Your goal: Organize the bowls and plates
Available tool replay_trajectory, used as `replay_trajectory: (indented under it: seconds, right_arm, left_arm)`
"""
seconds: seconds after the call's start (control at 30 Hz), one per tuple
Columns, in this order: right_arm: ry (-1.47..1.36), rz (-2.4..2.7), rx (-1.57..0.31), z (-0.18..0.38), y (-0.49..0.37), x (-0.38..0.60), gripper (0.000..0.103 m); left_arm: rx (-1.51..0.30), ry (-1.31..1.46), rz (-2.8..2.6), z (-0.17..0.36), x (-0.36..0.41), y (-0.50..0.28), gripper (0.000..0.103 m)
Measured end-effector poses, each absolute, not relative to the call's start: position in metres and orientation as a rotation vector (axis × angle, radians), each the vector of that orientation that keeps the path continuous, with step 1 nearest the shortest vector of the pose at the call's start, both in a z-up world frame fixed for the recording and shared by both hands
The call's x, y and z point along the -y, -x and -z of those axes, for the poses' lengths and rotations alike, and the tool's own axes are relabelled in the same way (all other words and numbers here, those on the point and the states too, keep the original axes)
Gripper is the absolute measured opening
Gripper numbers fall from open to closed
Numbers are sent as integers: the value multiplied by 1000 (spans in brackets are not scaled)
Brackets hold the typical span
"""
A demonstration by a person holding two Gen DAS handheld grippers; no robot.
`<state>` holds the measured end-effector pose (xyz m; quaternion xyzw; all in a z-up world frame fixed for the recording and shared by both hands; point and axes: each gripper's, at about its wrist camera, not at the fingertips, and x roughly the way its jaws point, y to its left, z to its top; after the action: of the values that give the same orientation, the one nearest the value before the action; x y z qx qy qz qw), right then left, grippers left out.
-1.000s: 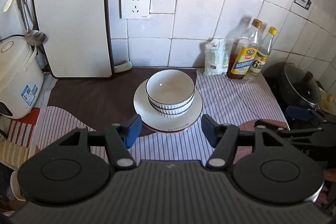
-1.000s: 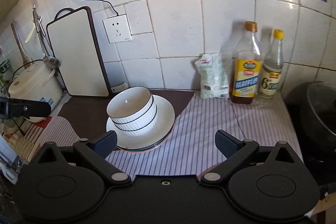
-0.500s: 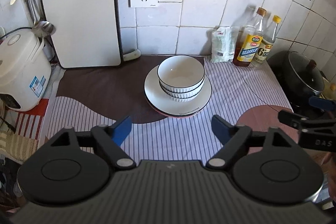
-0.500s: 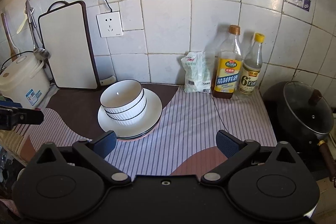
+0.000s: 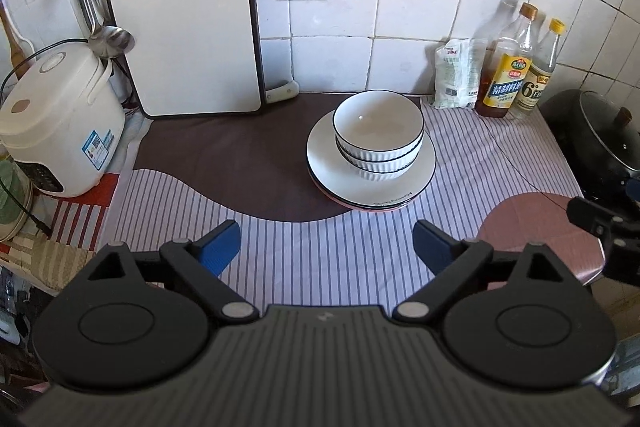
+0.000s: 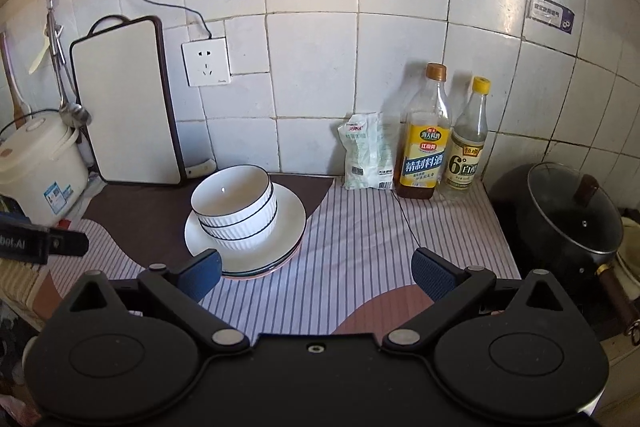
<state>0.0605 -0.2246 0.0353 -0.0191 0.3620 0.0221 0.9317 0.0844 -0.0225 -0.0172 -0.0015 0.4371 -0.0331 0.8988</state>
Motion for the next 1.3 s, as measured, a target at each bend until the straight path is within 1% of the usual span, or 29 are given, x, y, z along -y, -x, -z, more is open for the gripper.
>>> replay_trajectory:
  seconds: [0.13,0.63,1.1,1.17,1.3]
  right_arm:
    - [52,-33,-747,-31,-59,222,102]
    - [46,9,-651,-36,-39,227,102]
    - [53,13,-673,-30,-40,220,102]
    - [56,30,-682,-29,-41,219,102]
    - [32,34,-699,-28,-43,219,102]
  left_arm:
    - [-893,8,67,17,23,-78,94]
    - [-829,-10,80,22,23,-64,94]
    - [-801,-12,98,28,20,-59,94]
    - [-800,-11,103,30,20,-58,96]
    - [-798,-8,103,29,19,-58,96]
